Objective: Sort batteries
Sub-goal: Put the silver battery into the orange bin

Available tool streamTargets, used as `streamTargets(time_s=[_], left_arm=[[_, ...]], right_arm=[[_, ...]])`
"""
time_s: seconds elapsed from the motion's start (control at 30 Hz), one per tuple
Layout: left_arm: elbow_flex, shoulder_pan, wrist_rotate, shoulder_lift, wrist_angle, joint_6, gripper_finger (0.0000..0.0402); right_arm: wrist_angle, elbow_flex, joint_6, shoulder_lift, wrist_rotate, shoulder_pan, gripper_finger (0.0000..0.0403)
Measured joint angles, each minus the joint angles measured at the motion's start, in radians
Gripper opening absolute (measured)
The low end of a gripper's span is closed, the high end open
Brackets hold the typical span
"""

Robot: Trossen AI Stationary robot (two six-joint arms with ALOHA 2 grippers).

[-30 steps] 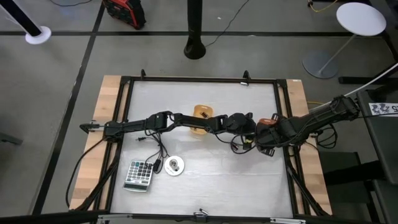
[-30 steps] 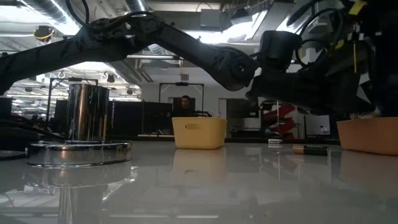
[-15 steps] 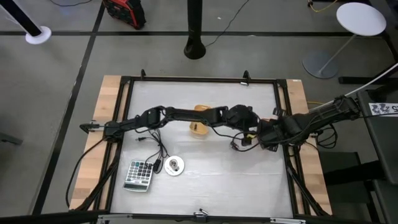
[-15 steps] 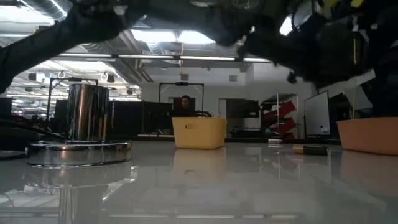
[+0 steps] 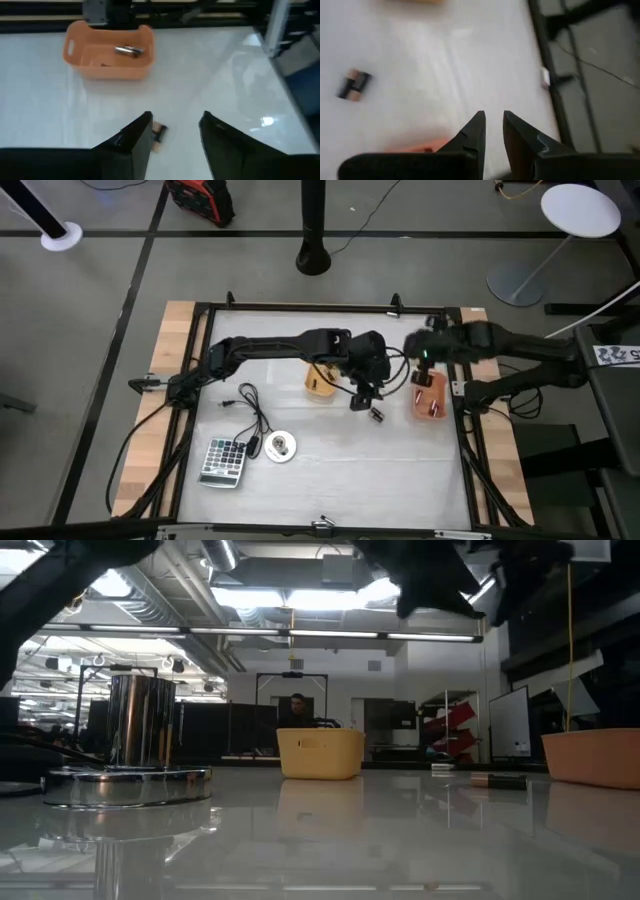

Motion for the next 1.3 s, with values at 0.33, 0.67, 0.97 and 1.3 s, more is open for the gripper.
streamTargets(time_s=[0.33, 0.67, 0.97, 1.3], left_arm=[[0.000, -0.063, -0.047, -0.134, -0.294, 0.005, 0.0155], [-0.042, -0.150, -0.479, -0.261, -0.535, -0.134, 0.0155], [-0.548, -0.288, -0.942, -0.599, -0.525, -0.523, 0.0155], [-1.312, -0.418, -1.045, -0.914, 0.086, -0.569, 0.0155]], right_arm=[[0.235, 0.000, -0.339, 0.082, -0.259, -0.396, 0.0065], [0.353, -0.001, -0.485, 0.326, -0.293, -0.571, 0.0065], [0.421, -0.002, -0.552, 0.554, -0.199, -0.587, 0.0065], [0.452, -0.002, -0.550, 0.590, -0.148, -0.611, 0.0065]])
